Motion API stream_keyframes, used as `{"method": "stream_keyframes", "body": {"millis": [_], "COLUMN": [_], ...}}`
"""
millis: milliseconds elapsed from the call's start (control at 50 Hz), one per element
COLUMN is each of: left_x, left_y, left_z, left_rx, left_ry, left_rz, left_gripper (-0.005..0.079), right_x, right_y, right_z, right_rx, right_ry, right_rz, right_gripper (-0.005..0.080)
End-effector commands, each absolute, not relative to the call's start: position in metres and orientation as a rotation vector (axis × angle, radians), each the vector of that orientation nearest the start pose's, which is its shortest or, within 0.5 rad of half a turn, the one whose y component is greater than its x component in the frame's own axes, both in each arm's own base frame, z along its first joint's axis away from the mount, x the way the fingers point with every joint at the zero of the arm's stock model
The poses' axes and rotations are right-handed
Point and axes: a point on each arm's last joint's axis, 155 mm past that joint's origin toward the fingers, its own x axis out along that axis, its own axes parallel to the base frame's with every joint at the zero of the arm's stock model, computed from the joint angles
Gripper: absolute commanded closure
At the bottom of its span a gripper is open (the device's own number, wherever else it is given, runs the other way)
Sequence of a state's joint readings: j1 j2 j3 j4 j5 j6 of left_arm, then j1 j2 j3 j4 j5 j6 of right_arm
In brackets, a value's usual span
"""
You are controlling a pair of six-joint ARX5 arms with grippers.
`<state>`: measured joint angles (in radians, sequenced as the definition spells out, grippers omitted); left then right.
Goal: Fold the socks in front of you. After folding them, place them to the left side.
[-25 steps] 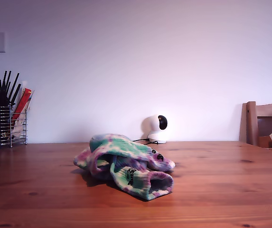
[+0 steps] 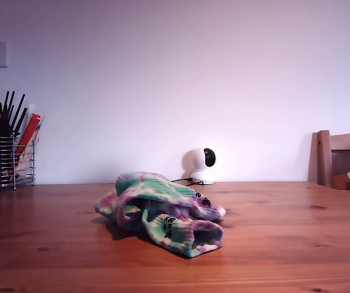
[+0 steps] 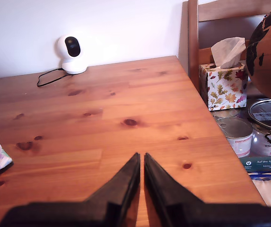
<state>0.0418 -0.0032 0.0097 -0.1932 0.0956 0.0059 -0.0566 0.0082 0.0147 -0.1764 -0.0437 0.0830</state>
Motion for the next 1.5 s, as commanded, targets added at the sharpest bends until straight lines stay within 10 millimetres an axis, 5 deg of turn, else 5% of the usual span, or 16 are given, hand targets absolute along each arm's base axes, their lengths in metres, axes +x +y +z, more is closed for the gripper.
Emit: {"method": "stream_keyframes", "body": {"millis": [0, 460, 820, 1080, 1220, 1480], "left_x": [0.247, 0.243, 0.228, 0.219, 0.225, 0.258], "left_y": [-0.008, -0.052, -0.091, -0.107, -0.116, -0.134], "left_z": [0.103, 0.126, 0.144, 0.177, 0.184, 0.165], "left_rx": [-0.008, -0.319, -0.423, -0.430, -0.409, -0.273], "left_ry": [0.218, 0.173, 0.183, 0.196, 0.270, 0.437], "left_rz": [-0.057, -0.280, -0.498, -0.581, -0.608, -0.659], "left_gripper": [0.0761, 0.0761, 0.0761, 0.0761, 0.0761, 0.0761], "right_x": [0.249, 0.241, 0.228, 0.230, 0.236, 0.264], "right_y": [-0.003, 0.058, 0.063, 0.074, 0.084, 0.110], "right_z": [0.125, 0.148, 0.188, 0.192, 0.190, 0.187], "right_rx": [0.126, 0.334, 0.340, 0.329, 0.272, 0.157], "right_ry": [0.160, 0.130, 0.167, 0.332, 0.438, 0.558], "right_rz": [-0.005, 0.323, 0.338, 0.374, 0.421, 0.531], "right_gripper": [0.0764, 0.0764, 0.0764, 0.0764, 0.0764, 0.0764]}}
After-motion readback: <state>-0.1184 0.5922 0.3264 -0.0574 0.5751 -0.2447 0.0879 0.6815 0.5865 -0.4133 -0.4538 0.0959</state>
